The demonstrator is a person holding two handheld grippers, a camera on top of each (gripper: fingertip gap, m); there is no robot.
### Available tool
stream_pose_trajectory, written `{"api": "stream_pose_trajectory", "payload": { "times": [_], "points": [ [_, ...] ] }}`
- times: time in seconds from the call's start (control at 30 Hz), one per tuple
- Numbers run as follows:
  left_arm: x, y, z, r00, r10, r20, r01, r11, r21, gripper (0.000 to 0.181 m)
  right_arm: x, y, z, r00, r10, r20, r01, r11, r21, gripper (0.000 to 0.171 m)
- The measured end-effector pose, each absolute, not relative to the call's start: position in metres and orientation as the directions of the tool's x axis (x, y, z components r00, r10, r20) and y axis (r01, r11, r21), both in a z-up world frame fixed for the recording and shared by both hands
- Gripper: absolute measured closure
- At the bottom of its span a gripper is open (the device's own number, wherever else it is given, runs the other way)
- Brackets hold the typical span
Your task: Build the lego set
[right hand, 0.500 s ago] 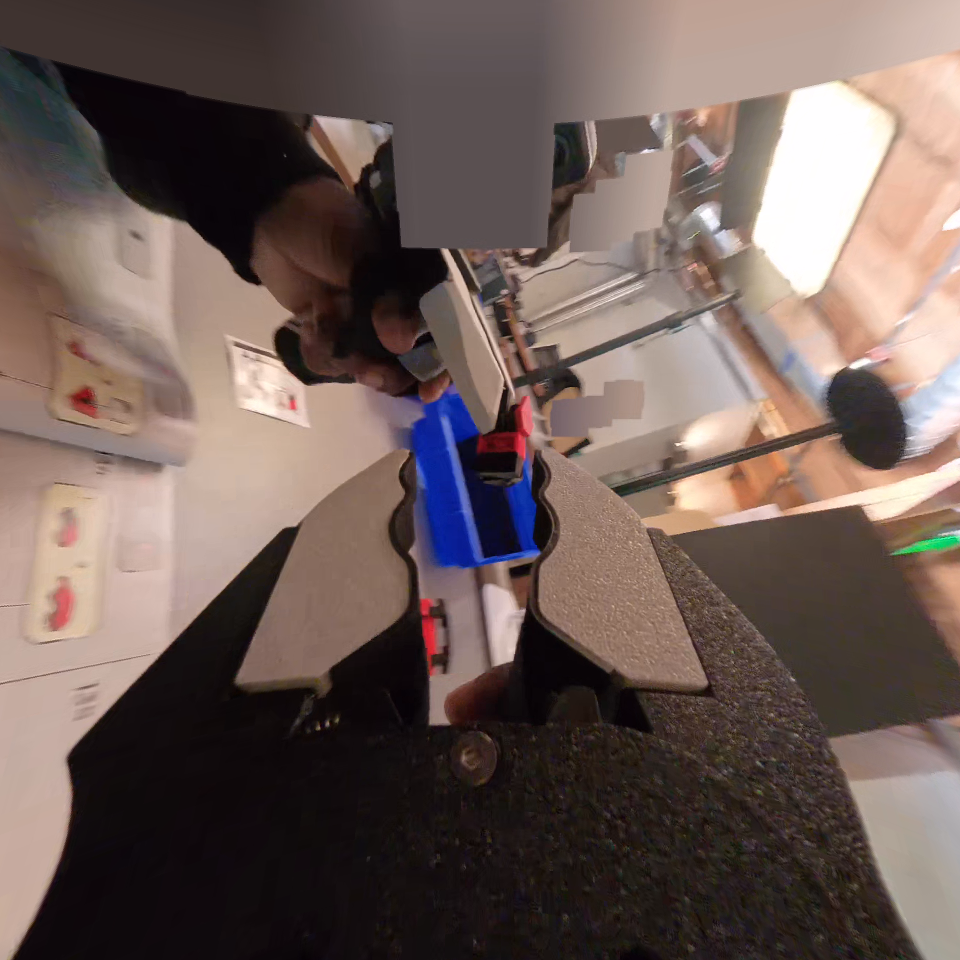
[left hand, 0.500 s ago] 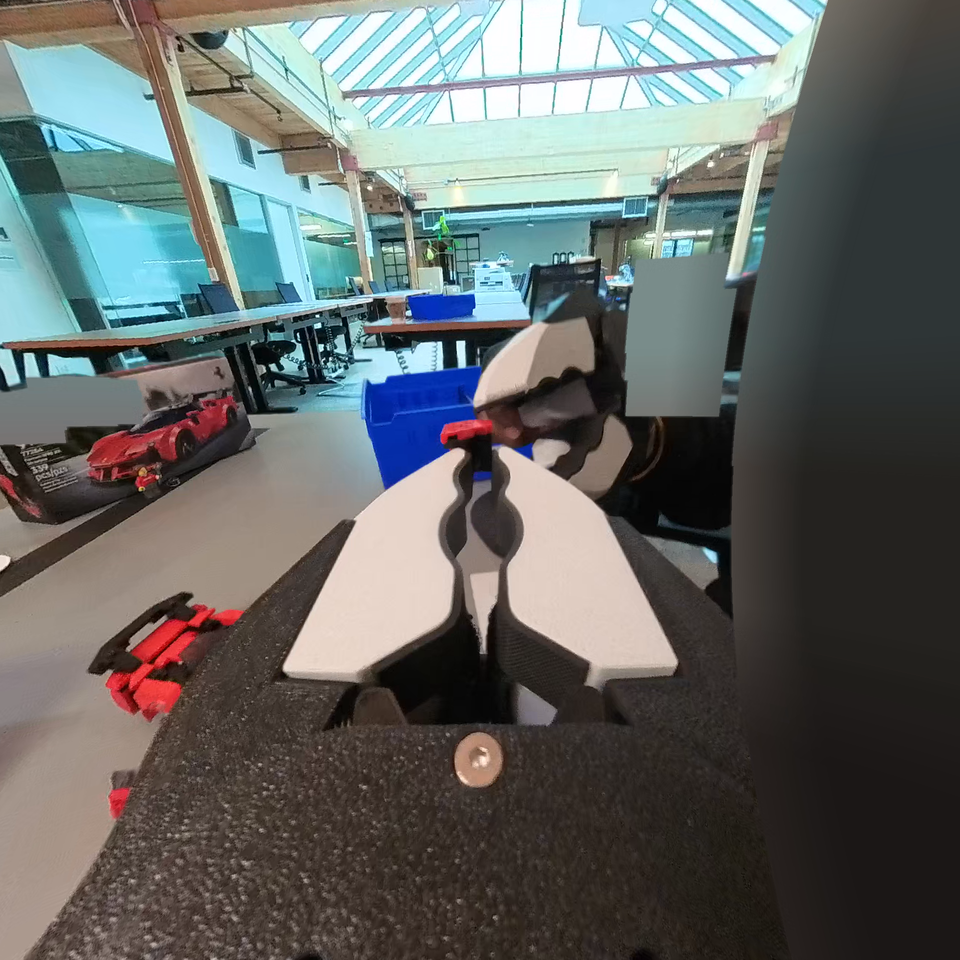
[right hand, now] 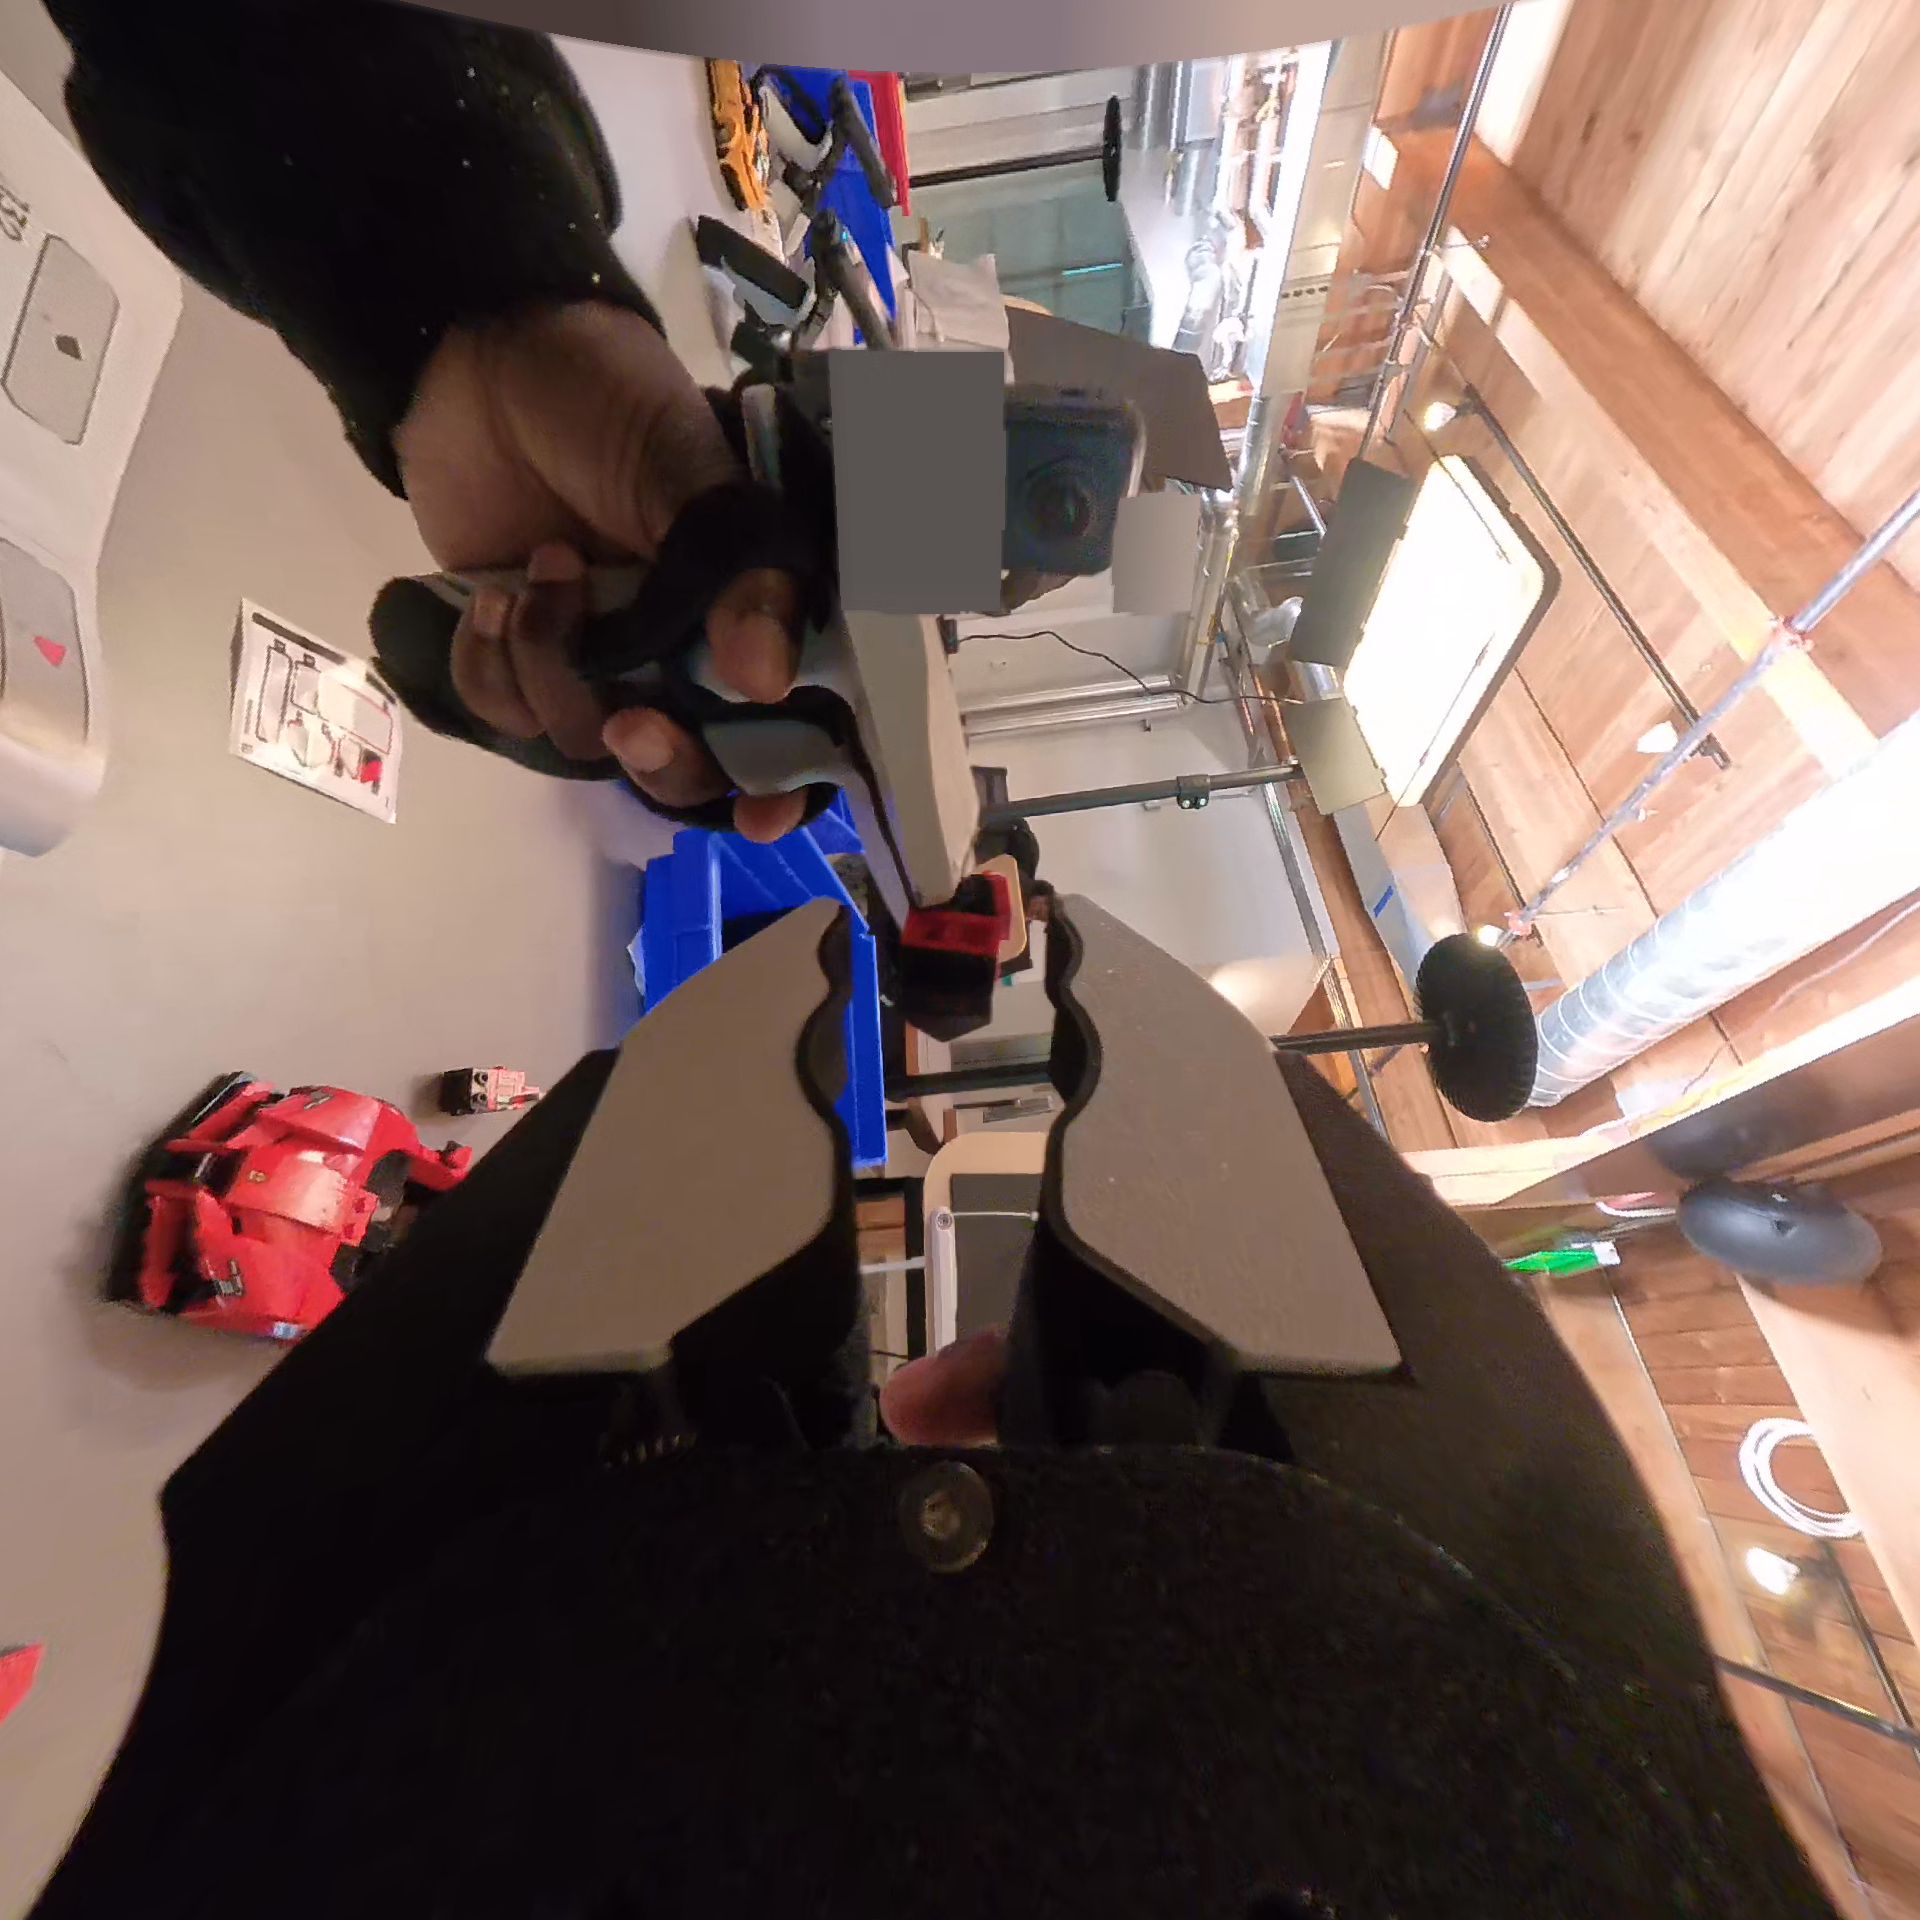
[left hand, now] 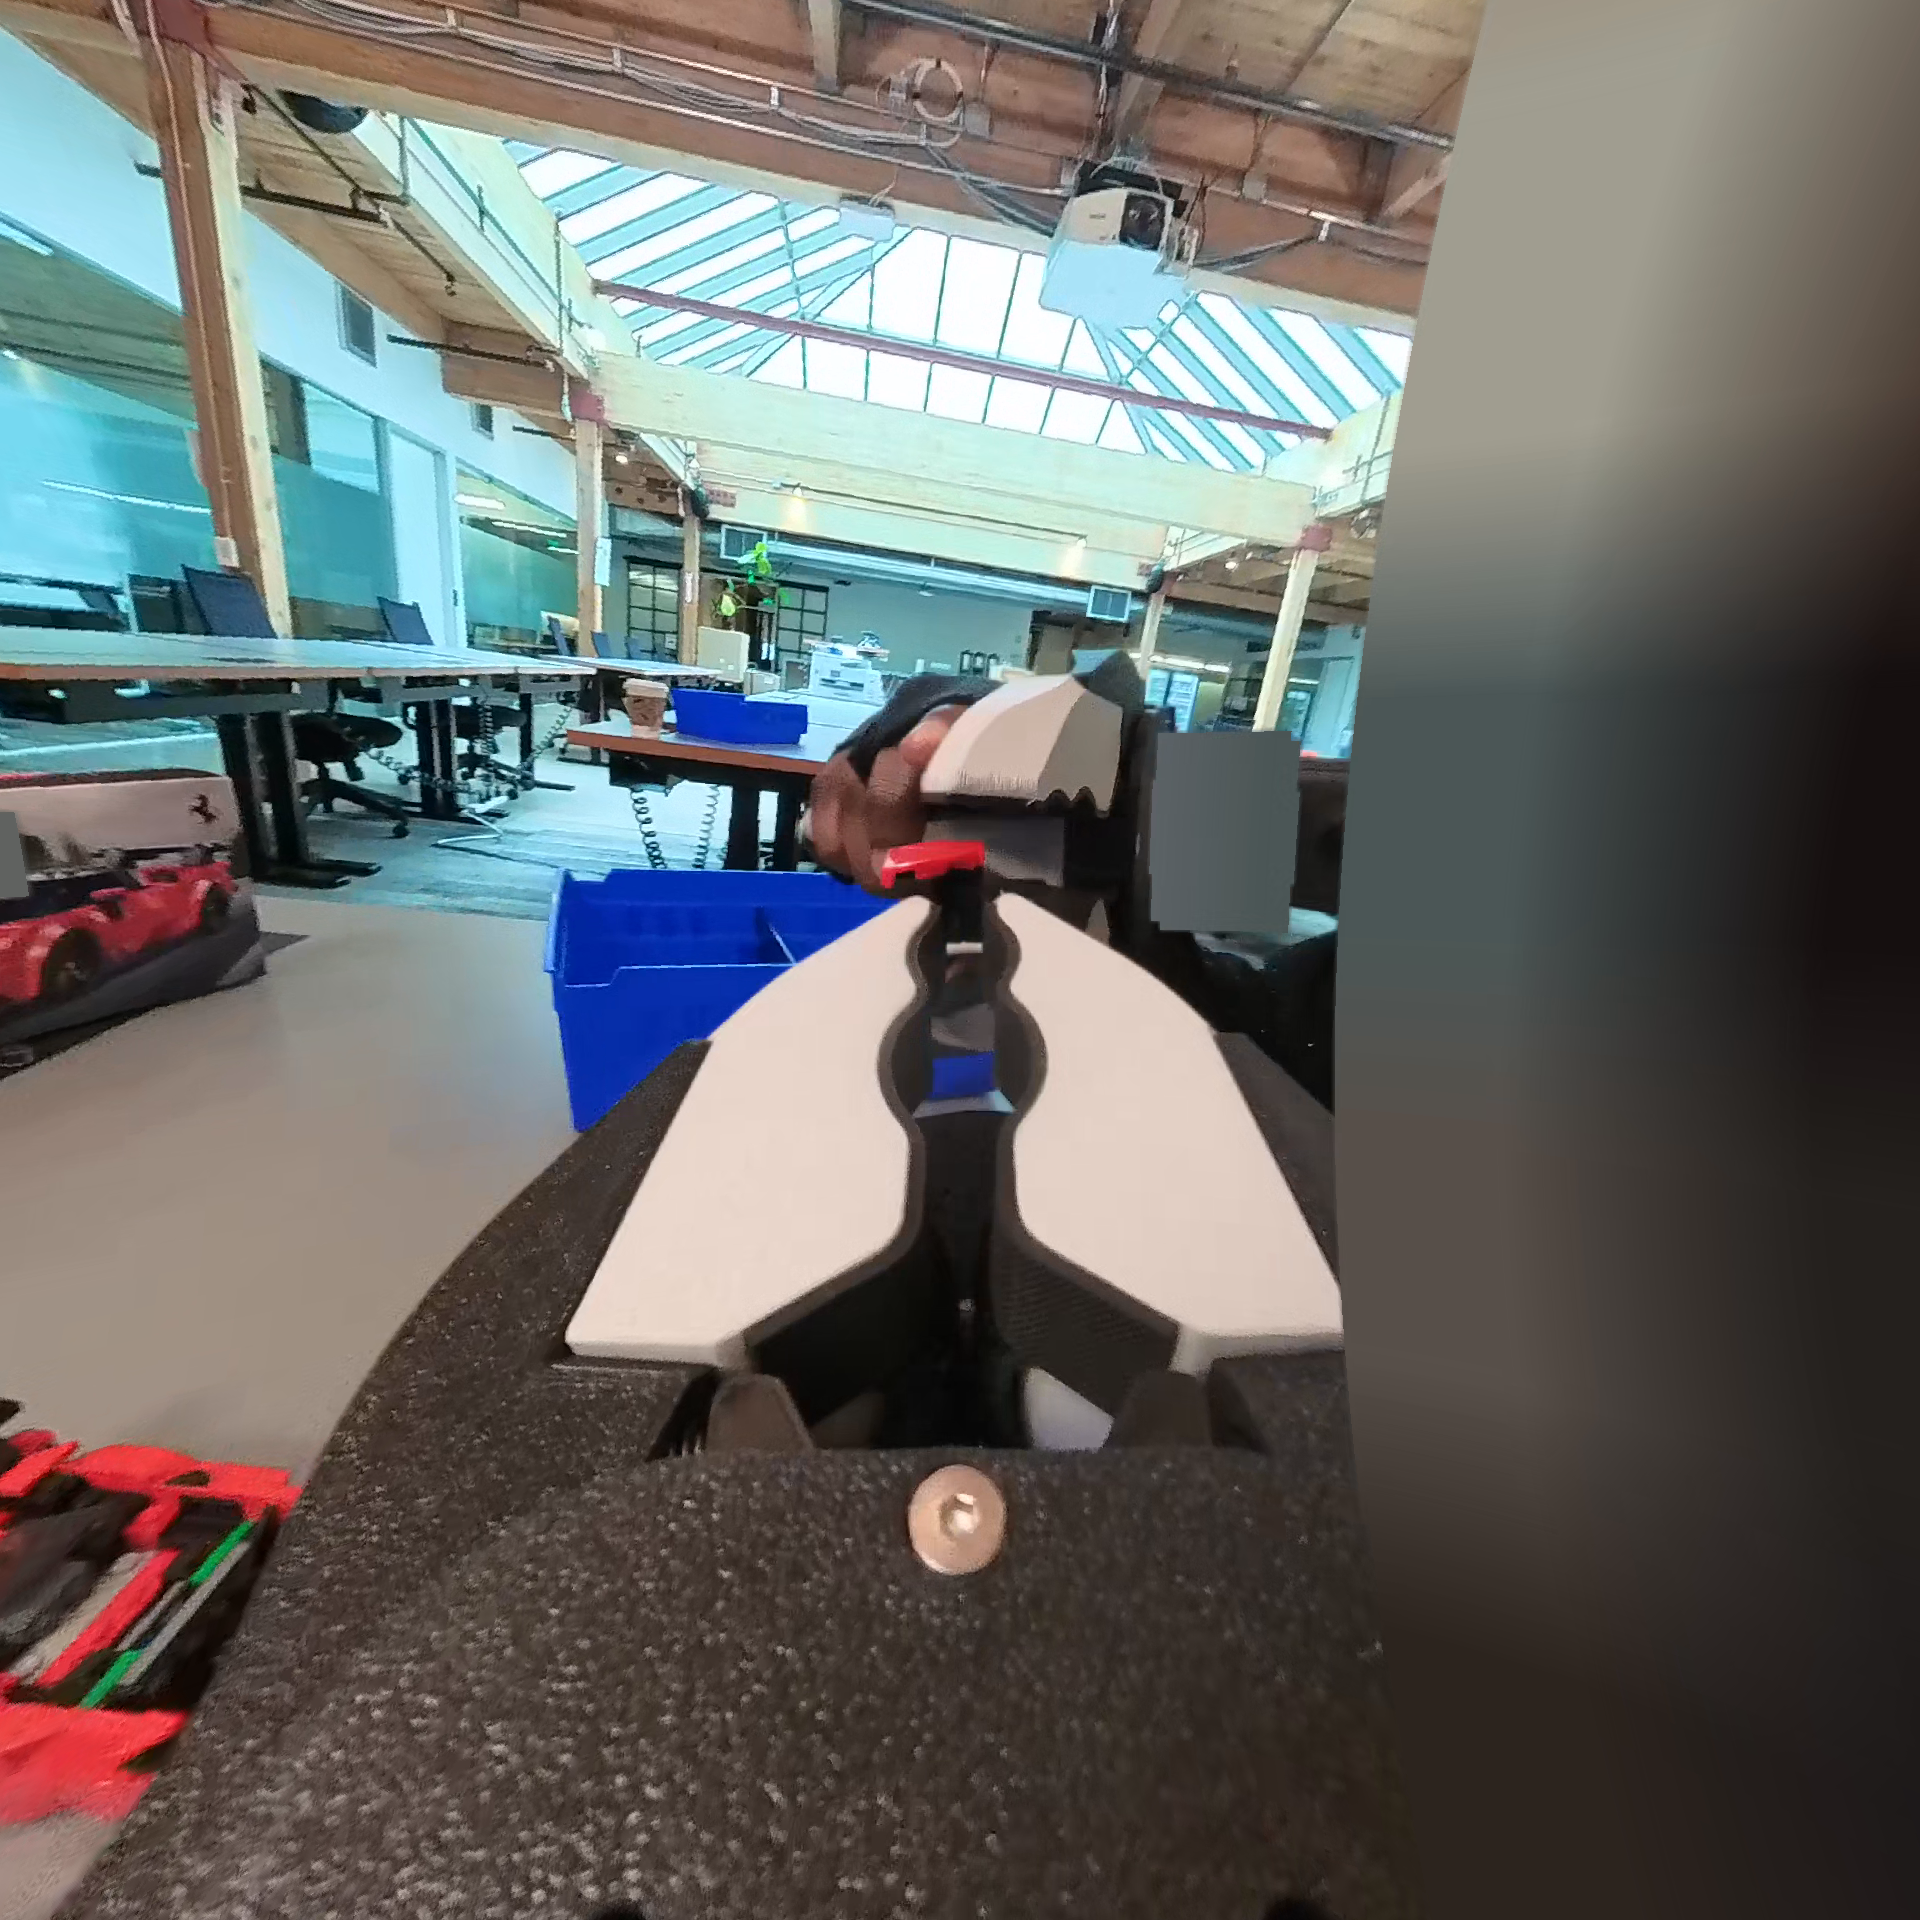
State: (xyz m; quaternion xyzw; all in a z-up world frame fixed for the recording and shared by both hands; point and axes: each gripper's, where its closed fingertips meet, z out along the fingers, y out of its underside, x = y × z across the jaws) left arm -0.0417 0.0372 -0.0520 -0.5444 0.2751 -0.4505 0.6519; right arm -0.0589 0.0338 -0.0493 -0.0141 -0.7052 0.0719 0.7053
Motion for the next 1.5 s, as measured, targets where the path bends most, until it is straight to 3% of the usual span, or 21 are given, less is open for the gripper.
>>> {"api": "stream_pose_trajectory", "payload": {
  "times": [0.07, 0.13, 0.43, 0.8, 0.9, 0.97, 1.03, 1.17, 1.3, 1.4, 1.5],
  "points": [
    [-0.041, 0.036, -0.051, 0.411, -0.897, 0.164, 0.322, -0.025, -0.946, 0.175, -0.058, 0.034, -0.046, 0.000, 0.135, 0.991, -0.091, 0.987, -0.135, 0.151],
    [-0.041, 0.035, -0.048, 0.372, -0.904, 0.210, 0.373, -0.061, -0.926, 0.175, -0.058, 0.033, -0.044, 0.014, 0.136, 0.991, -0.093, 0.987, -0.134, 0.153],
    [-0.044, 0.035, -0.049, 0.345, -0.899, 0.270, 0.403, -0.118, -0.908, 0.175, -0.061, 0.034, -0.046, -0.032, 0.163, 0.986, -0.087, 0.982, -0.165, 0.153],
    [-0.039, 0.027, -0.051, 0.240, -0.900, 0.365, 0.368, -0.264, -0.892, 0.175, -0.057, 0.025, -0.049, -0.050, 0.112, 0.992, -0.056, 0.992, -0.114, 0.154],
    [-0.037, 0.024, -0.054, 0.217, -0.907, 0.360, 0.346, -0.273, -0.898, 0.174, -0.055, 0.023, -0.051, -0.079, 0.194, 0.978, -0.070, 0.977, -0.199, 0.153],
    [-0.035, 0.019, -0.054, 0.211, -0.932, 0.296, 0.301, -0.226, -0.927, 0.173, -0.053, 0.021, -0.051, -0.089, 0.334, 0.938, -0.103, 0.934, -0.342, 0.153],
    [-0.035, 0.016, -0.058, 0.261, -0.946, 0.193, 0.204, -0.142, -0.969, 0.160, -0.052, 0.026, -0.056, -0.118, 0.471, 0.875, -0.096, 0.871, -0.482, 0.153],
    [-0.048, 0.026, -0.065, 0.523, -0.832, -0.184, -0.090, 0.160, -0.983, 0.136, -0.043, 0.028, -0.052, -0.155, 0.661, 0.735, -0.155, 0.718, -0.678, 0.153],
    [-0.042, 0.021, -0.055, 0.513, -0.606, -0.608, -0.413, 0.447, -0.794, 0.141, -0.039, 0.025, -0.055, -0.193, 0.706, 0.682, -0.172, 0.660, -0.732, 0.153],
    [-0.030, 0.022, -0.061, 0.423, -0.591, -0.687, -0.522, 0.461, -0.718, 0.147, -0.037, 0.020, -0.057, -0.219, 0.715, 0.664, -0.184, 0.638, -0.748, 0.153],
    [-0.025, 0.025, -0.064, 0.401, -0.618, -0.676, -0.523, 0.451, -0.723, 0.151, -0.035, 0.019, -0.058, -0.223, 0.708, 0.670, -0.182, 0.645, -0.742, 0.153]
  ]
}}
